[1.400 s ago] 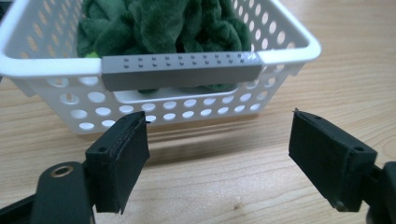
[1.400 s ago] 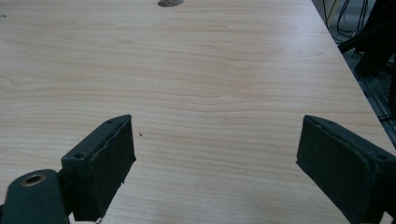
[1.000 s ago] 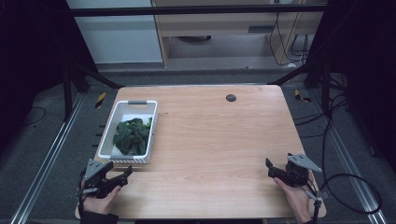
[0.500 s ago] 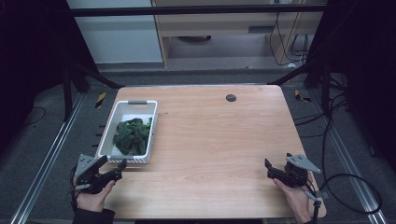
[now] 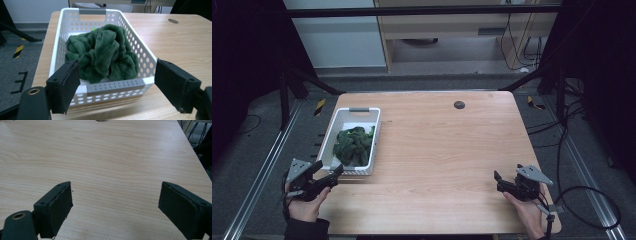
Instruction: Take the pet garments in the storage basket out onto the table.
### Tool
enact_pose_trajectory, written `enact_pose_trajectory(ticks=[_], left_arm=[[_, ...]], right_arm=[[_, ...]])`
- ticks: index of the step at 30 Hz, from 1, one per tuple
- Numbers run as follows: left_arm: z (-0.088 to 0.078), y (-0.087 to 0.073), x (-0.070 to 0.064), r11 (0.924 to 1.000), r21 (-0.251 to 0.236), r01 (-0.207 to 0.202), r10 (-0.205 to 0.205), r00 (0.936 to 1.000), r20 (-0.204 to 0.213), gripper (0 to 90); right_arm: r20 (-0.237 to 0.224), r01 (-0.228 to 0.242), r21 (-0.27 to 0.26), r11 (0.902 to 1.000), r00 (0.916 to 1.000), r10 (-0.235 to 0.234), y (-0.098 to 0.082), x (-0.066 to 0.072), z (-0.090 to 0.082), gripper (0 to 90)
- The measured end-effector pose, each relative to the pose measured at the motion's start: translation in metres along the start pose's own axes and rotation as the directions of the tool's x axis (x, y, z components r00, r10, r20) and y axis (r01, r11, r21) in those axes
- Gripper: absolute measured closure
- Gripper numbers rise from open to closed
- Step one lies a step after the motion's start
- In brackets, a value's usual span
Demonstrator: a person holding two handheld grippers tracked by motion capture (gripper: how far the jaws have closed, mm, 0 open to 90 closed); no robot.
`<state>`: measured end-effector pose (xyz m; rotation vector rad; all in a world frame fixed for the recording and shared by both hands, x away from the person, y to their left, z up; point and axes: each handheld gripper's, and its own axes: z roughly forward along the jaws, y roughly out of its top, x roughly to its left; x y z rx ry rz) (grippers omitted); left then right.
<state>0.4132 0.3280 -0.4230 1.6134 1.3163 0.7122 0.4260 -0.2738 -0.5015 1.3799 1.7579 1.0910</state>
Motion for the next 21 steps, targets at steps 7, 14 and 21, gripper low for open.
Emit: enact_pose_trajectory(ticks=[7, 14, 21], left_arm=[[0.002, 0.012, 0.0, 0.9998, -0.014, -0.011, 0.011, 0.9999, 0.011, 19.6], [0.009, 0.024, -0.001, 0.9995, -0.009, -0.031, 0.031, 0.9993, 0.023, 19.6], [0.017, 0.032, -0.002, 0.9986, 0.008, -0.053, 0.053, 0.9983, 0.023, 20.5]], right_arm=[[0.001, 0.013, -0.014, 0.9998, 0.9999, -0.013, 0.0, 0.001, 0.001, 11.9], [0.004, 0.035, -0.032, 0.9989, 0.9994, -0.035, -0.001, 0.001, 0.001, 11.9], [-0.004, 0.03, -0.027, 0.9992, 0.9995, -0.03, -0.001, 0.001, 0.001, 11.9]])
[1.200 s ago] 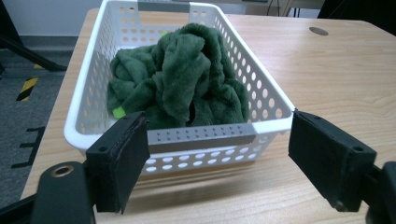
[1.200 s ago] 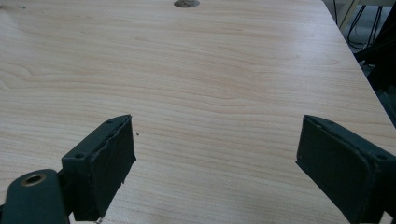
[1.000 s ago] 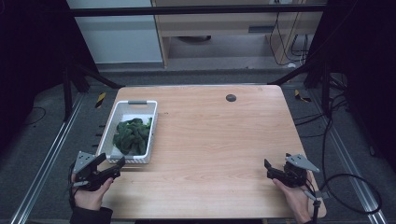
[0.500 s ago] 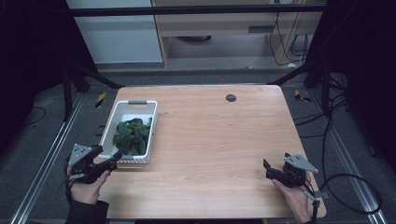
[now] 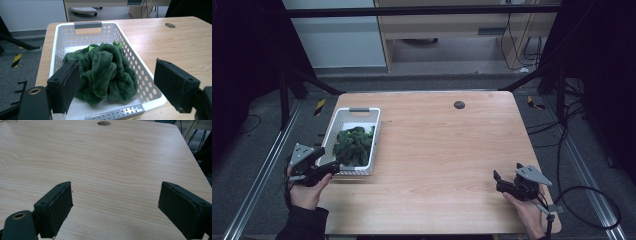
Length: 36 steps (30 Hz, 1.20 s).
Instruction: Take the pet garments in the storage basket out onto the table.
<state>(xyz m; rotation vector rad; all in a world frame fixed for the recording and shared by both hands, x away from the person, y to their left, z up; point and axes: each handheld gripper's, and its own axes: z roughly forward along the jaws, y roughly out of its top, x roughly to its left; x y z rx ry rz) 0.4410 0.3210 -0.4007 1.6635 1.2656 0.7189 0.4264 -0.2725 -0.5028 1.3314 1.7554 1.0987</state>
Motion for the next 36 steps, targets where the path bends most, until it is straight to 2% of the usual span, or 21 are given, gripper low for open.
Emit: enact_pose_trajectory(ticks=[5, 11, 23, 36], left_arm=[[0.005, 0.007, 0.001, 1.0, 0.004, -0.003, 0.003, 1.0, -0.004, 21.2], [0.01, 0.019, 0.003, 0.9993, 0.02, -0.032, 0.032, 0.9993, -0.016, 22.1], [0.021, 0.031, 0.004, 0.9965, 0.066, -0.052, 0.052, 0.9986, -0.001, 22.4], [0.039, 0.041, 0.01, 0.9864, 0.148, -0.072, 0.073, 0.9974, 0.001, 22.3]], right_arm=[[-0.002, 0.004, 0.0, 1.0, 1.0, -0.004, 0.0, 0.0, 0.0, 11.9], [-0.005, 0.005, -0.005, 1.0, 1.0, -0.005, -0.001, 0.0, 0.0, 12.2], [-0.011, 0.011, -0.007, 0.9999, 0.9999, -0.011, -0.002, 0.001, 0.002, 12.6], [-0.015, 0.014, -0.004, 0.9999, 0.9998, -0.014, -0.002, 0.0, 0.002, 12.8]])
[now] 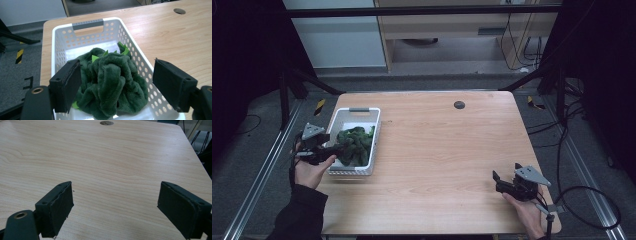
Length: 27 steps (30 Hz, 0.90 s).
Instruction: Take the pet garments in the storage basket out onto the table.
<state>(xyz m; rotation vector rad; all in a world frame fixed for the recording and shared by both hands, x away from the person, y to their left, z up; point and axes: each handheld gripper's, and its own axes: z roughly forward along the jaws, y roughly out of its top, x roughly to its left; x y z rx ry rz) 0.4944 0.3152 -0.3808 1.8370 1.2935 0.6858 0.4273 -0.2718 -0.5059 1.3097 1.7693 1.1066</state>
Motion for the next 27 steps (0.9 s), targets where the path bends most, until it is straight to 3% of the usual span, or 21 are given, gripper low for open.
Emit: enact_pose_trajectory(ticks=[27], left_arm=[[0.026, 0.014, 0.011, 0.9916, 0.127, -0.021, 0.02, 0.9997, 0.011, 18.7]], right_arm=[[0.0, -0.002, -0.003, 1.0, 1.0, 0.002, 0.0, 0.0, 0.0, 13.6]])
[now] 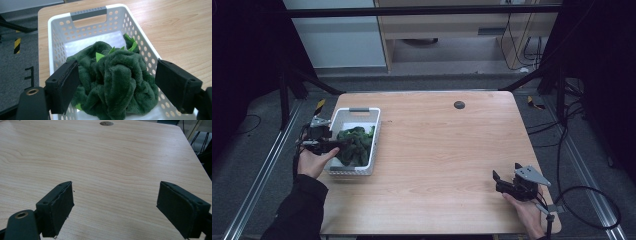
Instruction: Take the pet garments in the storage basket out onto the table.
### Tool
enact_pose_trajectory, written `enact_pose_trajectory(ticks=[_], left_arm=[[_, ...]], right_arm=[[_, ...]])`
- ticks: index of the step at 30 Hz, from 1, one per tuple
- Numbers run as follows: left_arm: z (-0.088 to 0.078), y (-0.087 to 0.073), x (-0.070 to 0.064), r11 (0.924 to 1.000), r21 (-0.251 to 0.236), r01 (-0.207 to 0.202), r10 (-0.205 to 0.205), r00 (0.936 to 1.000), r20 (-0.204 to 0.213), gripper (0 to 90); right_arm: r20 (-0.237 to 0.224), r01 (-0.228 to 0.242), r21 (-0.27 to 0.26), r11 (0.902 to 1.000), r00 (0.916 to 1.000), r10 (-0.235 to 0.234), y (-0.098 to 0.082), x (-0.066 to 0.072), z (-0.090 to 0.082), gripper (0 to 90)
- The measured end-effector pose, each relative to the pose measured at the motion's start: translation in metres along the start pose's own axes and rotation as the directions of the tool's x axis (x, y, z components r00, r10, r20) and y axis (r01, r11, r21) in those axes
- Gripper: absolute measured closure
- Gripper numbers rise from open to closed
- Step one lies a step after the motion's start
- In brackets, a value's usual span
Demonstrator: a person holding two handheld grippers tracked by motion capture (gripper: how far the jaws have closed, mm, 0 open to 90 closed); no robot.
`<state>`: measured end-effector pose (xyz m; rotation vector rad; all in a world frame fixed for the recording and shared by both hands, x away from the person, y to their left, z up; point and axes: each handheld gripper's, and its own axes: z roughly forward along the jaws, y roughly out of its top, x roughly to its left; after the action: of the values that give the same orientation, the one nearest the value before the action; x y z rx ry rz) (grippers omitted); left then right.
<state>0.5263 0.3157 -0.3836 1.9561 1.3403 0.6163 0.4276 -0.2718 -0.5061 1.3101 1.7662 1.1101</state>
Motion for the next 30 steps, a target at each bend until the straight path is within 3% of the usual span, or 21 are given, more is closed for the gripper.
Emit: enact_pose_trajectory(ticks=[17, 30], left_arm=[[0.02, 0.014, -0.006, 0.9944, 0.097, -0.04, 0.039, 0.9991, 0.016, 13.4], [0.036, 0.018, -0.01, 0.9826, 0.176, -0.061, 0.059, 0.9981, 0.019, 13.2]], right_arm=[[-0.005, -0.005, 0.004, 1.0, 1.0, 0.005, 0.0, 0.0, 0.0, 13.7], [-0.012, -0.002, 0.01, 0.9999, 0.9999, 0.002, 0.0, 0.0, 0.001, 13.9]])
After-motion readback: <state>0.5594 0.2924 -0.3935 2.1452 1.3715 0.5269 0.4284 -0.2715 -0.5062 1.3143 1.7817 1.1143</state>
